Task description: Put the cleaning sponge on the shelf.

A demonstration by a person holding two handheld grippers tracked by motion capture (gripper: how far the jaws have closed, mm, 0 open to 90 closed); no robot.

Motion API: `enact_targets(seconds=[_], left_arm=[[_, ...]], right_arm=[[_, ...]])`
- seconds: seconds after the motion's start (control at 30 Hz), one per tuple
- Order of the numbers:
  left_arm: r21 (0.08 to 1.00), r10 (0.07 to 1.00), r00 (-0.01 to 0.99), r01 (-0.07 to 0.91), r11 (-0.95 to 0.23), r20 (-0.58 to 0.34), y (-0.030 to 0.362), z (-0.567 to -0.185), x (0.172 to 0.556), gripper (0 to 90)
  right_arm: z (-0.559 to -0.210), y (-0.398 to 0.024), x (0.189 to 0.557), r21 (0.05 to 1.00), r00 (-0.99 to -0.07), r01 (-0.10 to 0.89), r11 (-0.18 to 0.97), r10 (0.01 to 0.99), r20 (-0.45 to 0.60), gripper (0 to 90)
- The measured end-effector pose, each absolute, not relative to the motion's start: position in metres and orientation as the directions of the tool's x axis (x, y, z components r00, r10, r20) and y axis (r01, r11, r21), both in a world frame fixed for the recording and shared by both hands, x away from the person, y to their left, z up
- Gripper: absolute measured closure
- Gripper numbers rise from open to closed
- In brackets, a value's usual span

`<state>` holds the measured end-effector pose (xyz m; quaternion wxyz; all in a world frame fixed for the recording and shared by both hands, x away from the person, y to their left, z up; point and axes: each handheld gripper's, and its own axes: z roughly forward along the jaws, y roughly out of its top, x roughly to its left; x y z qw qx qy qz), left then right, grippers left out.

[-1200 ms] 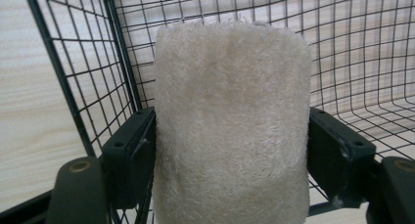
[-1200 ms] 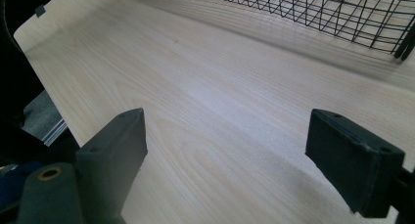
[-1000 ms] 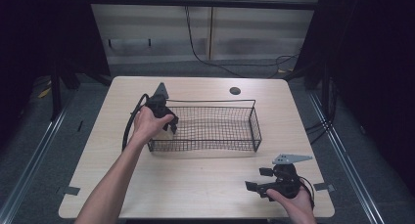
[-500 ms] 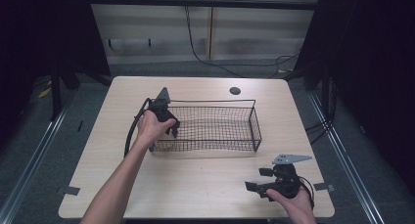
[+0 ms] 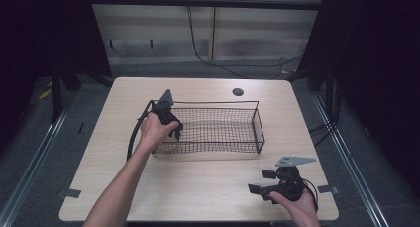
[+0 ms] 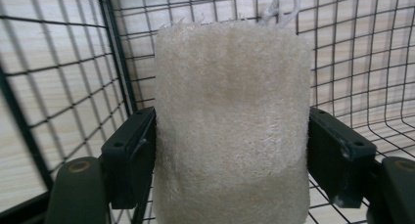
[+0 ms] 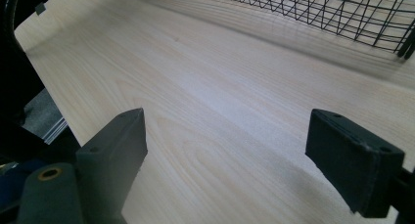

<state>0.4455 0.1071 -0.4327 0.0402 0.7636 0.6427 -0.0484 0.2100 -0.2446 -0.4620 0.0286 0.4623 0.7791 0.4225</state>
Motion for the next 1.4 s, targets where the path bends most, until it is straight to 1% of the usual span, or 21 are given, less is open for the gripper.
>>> enact_targets(seconds=[0.03,0.17,0.23,0.33,0.37,0.6,0.67,0.7,0.73,0.77,0.8,0.97,1.07,1.2,1.4], left_arm=[[0.002,0.977,0.180,0.984,-0.181,-0.111,0.104,-0.434,0.444,26.4],[-0.004,0.979,0.168,0.986,-0.169,-0.112,0.105,-0.436,0.445,26.3],[-0.009,0.977,0.180,0.983,-0.182,-0.116,0.105,-0.436,0.445,26.2],[-0.006,0.977,0.173,0.984,-0.175,-0.123,0.105,-0.436,0.446,26.2],[-0.013,0.975,0.188,0.982,-0.191,-0.122,0.105,-0.436,0.445,26.1],[-0.012,0.977,0.173,0.984,-0.176,-0.123,0.106,-0.435,0.445,25.9],[-0.013,0.976,0.174,0.984,-0.177,-0.130,0.106,-0.435,0.445,25.5],[-0.015,0.973,0.176,0.983,-0.181,-0.151,0.108,-0.435,0.446,24.9],[-0.015,0.973,0.176,0.983,-0.181,-0.151,0.108,-0.435,0.446,24.7],[-0.007,0.967,0.180,0.983,-0.184,-0.181,0.110,-0.434,0.446,23.9],[0.001,0.967,0.172,0.985,-0.175,-0.186,0.110,-0.434,0.446,23.5],[-0.008,0.962,0.189,0.981,-0.194,-0.195,0.111,-0.433,0.446,22.6],[-0.003,0.962,0.190,0.981,-0.195,-0.196,0.111,-0.433,0.445,21.1],[0.008,0.962,0.196,0.980,-0.198,-0.191,0.112,-0.430,0.445,21.2],[0.021,0.952,0.211,0.977,-0.212,-0.221,0.116,-0.425,0.444,19.5]], right_arm=[[-0.462,-0.245,0.210,0.684,-0.574,0.695,0.220,0.743,0.344,15.1],[-0.462,-0.244,0.210,0.685,-0.573,0.695,0.217,0.743,0.346,15.1],[-0.462,-0.245,0.210,0.686,-0.572,0.695,0.216,0.743,0.346,15.1],[-0.462,-0.245,0.210,0.685,-0.572,0.696,0.217,0.744,0.346,15.1],[-0.462,-0.245,0.210,0.685,-0.572,0.696,0.217,0.743,0.347,15.1],[-0.462,-0.245,0.210,0.685,-0.572,0.695,0.216,0.744,0.346,15.1],[-0.462,-0.245,0.210,0.685,-0.572,0.695,0.216,0.743,0.346,15.1],[-0.462,-0.245,0.210,0.685,-0.572,0.696,0.216,0.744,0.346,15.1],[-0.462,-0.245,0.210,0.685,-0.572,0.696,0.216,0.744,0.346,15.1],[-0.462,-0.244,0.209,0.685,-0.572,0.696,0.217,0.743,0.347,15.1],[-0.462,-0.244,0.209,0.685,-0.573,0.695,0.217,0.743,0.346,15.1],[-0.462,-0.245,0.210,0.685,-0.573,0.695,0.216,0.743,0.346,15.1],[-0.462,-0.244,0.210,0.685,-0.572,0.696,0.217,0.744,0.346,15.1],[-0.462,-0.245,0.210,0.685,-0.572,0.696,0.216,0.744,0.346,15.1],[-0.462,-0.244,0.210,0.685,-0.572,0.696,0.217,0.744,0.346,15.1]])
